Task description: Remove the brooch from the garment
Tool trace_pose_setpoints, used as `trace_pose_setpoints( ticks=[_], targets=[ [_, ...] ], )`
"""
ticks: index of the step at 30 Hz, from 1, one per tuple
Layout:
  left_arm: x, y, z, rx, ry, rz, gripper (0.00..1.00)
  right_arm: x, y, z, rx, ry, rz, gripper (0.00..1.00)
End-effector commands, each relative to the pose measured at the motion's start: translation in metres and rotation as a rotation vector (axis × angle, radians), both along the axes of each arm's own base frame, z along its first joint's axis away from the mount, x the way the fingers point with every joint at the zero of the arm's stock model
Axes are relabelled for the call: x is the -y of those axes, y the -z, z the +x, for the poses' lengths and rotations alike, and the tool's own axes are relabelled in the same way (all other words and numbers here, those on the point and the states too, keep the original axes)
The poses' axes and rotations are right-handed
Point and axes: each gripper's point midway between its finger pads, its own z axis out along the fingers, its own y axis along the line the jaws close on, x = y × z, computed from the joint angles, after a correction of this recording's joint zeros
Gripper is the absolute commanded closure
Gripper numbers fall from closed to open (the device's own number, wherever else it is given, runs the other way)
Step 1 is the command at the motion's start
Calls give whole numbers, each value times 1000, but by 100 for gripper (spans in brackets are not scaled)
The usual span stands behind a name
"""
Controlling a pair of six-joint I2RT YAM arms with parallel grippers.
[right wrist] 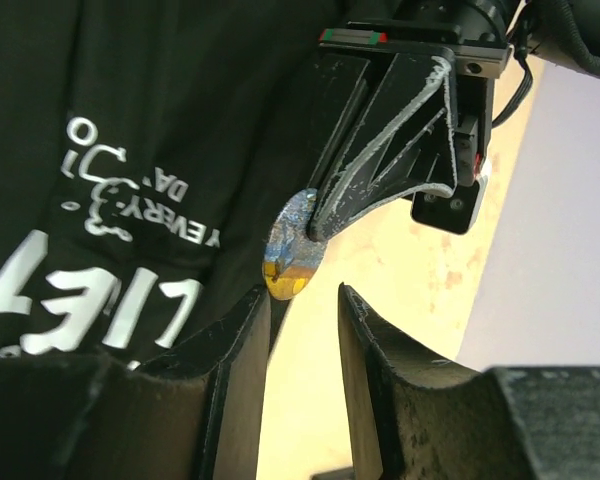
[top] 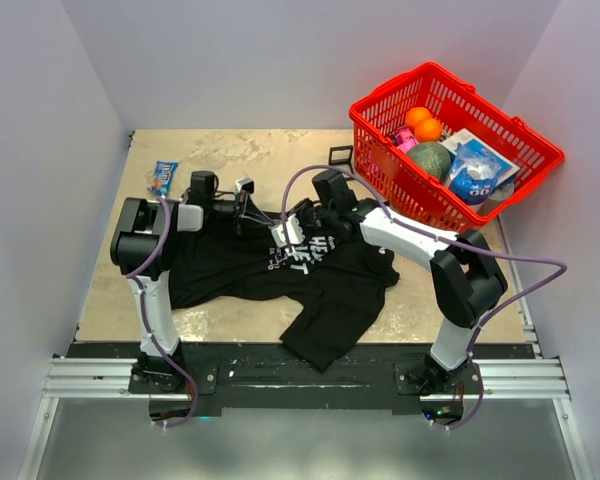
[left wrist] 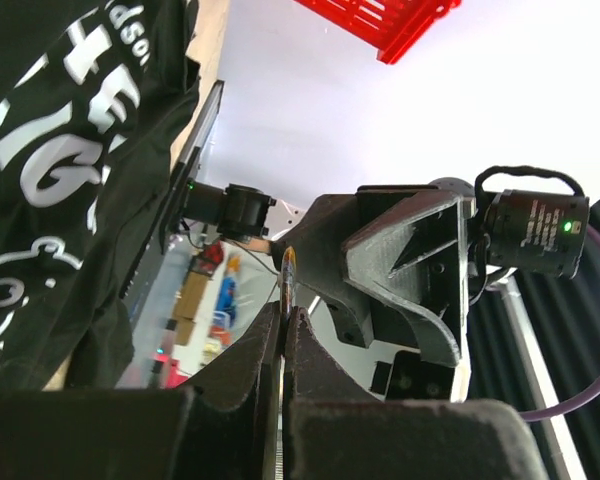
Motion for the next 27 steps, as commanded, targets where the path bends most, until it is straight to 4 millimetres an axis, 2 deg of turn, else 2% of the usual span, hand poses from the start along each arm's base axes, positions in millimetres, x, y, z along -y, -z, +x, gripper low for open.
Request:
trace_pose_setpoints(
  ticks=[1,20,27],
  targets=[
    [-2,-7,-21,-142,34,-12,100,-13,-23,12,81,31,102,65],
    [-1,-3,-22,-263,0,20,100,-21,-4,-3,-53,31,99,69],
    [1,-4,-18,-260,-11,27,100,-23,2,-4,-68,28,92,63]
  ],
)
